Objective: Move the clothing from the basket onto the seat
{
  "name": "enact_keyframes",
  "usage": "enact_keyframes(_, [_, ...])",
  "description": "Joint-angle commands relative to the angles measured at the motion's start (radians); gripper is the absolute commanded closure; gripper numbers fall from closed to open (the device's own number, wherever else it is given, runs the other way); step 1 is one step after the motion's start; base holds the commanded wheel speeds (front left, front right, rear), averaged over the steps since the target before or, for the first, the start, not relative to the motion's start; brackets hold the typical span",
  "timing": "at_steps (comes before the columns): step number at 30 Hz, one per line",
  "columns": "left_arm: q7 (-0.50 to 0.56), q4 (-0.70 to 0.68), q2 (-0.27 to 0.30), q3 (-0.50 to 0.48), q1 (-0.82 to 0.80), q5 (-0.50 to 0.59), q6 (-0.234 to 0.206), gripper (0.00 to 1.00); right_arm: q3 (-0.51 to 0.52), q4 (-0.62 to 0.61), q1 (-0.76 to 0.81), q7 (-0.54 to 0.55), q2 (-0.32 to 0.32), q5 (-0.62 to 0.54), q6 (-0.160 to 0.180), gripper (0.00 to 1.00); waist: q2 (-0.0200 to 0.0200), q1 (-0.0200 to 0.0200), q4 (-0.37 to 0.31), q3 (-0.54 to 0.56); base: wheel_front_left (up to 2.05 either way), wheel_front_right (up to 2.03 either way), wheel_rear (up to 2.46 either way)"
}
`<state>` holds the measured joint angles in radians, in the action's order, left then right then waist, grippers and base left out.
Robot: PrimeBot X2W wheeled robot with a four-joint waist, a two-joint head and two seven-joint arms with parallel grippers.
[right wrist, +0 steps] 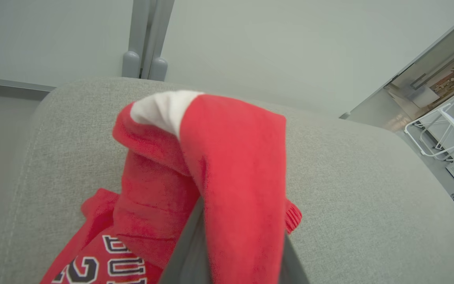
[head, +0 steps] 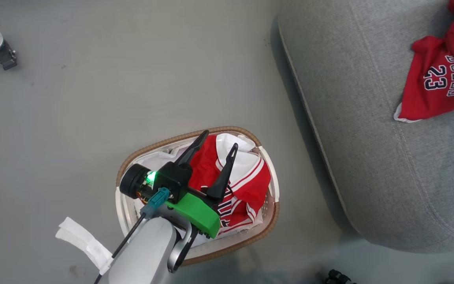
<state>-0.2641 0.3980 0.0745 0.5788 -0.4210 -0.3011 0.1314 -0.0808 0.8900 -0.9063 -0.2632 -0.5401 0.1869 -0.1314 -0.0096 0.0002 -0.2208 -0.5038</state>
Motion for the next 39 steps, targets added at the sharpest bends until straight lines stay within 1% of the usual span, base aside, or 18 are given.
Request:
enact_keyframes(1, [0.000, 0.004, 0.004, -0.006, -0.009, 0.005, -0.002, 0.00, 0.025, 0.012, 0.027, -0.002, 0.007, -0.010, 0.001, 0.21, 0.0096, -0.0002, 0.043, -0.036, 0.00, 0.00, 0.00])
enact_keyframes(2, [0.000, 0.007, 0.003, -0.009, -0.004, 0.004, -0.002, 0.00, 0.042, 0.019, 0.045, -0.002, 0.021, -0.016, 0.001, 0.00, 0.0096, -0.0002, 0.044, -0.031, 0.00, 0.00, 0.00])
enact_keyframes(5, [0.000, 0.013, 0.001, -0.018, 0.014, -0.004, -0.002, 0.00, 0.082, 0.021, 0.096, -0.002, 0.056, -0.027, 0.001, 0.00, 0.0096, -0.0002, 0.041, -0.010, 0.00, 0.00, 0.00])
enact_keyframes(11, [0.000, 0.023, -0.005, -0.041, 0.048, -0.016, -0.002, 0.00, 0.121, -0.035, 0.221, -0.002, 0.110, -0.042, 0.001, 0.00, 0.0096, -0.0002, 0.028, 0.072, 0.00, 0.00, 0.00])
enact_keyframes(15, [0.000, 0.027, -0.011, -0.070, 0.081, -0.021, -0.002, 0.00, 0.132, -0.101, 0.311, -0.002, 0.126, -0.028, 0.001, 0.00, 0.0096, -0.0002, 0.025, 0.141, 0.00, 0.00, 0.00])
enact_keyframes(17, [0.000, 0.029, -0.012, -0.093, 0.102, -0.020, -0.002, 0.00, 0.137, -0.152, 0.370, -0.002, 0.149, -0.023, 0.001, 0.00, 0.0096, -0.0002, 0.026, 0.174, 0.00, 0.00, 0.00])
enact_keyframes(20, [0.000, 0.026, -0.016, -0.144, 0.137, -0.034, -0.002, 0.00, 0.130, -0.228, 0.442, -0.002, 0.165, -0.007, 0.001, 0.00, 0.0096, -0.0002, 0.033, 0.218, 0.00, 0.00, 0.00])
enact_keyframes(24, [0.000, 0.017, -0.020, -0.209, 0.183, -0.019, -0.002, 0.00, 0.111, -0.319, 0.530, -0.002, 0.215, 0.002, 0.001, 0.00, 0.0096, -0.0002, 0.053, 0.271, 0.00, 0.00, 0.00])
enact_keyframes(32, [0.000, 0.004, -0.022, -0.355, 0.258, 0.034, -0.010, 0.00, 0.075, -0.458, 0.619, -0.002, 0.318, 0.044, 0.001, 0.00, 0.0096, -0.0002, 0.120, 0.354, 0.00, 0.00, 0.00])
enact_keyframes(39, [0.000, -0.014, -0.023, -0.468, 0.314, 0.077, -0.056, 0.00, 0.051, -0.514, 0.666, -0.002, 0.387, 0.025, 0.001, 0.00, 0.0096, -0.0002, 0.181, 0.409, 0.00, 0.00, 0.00])
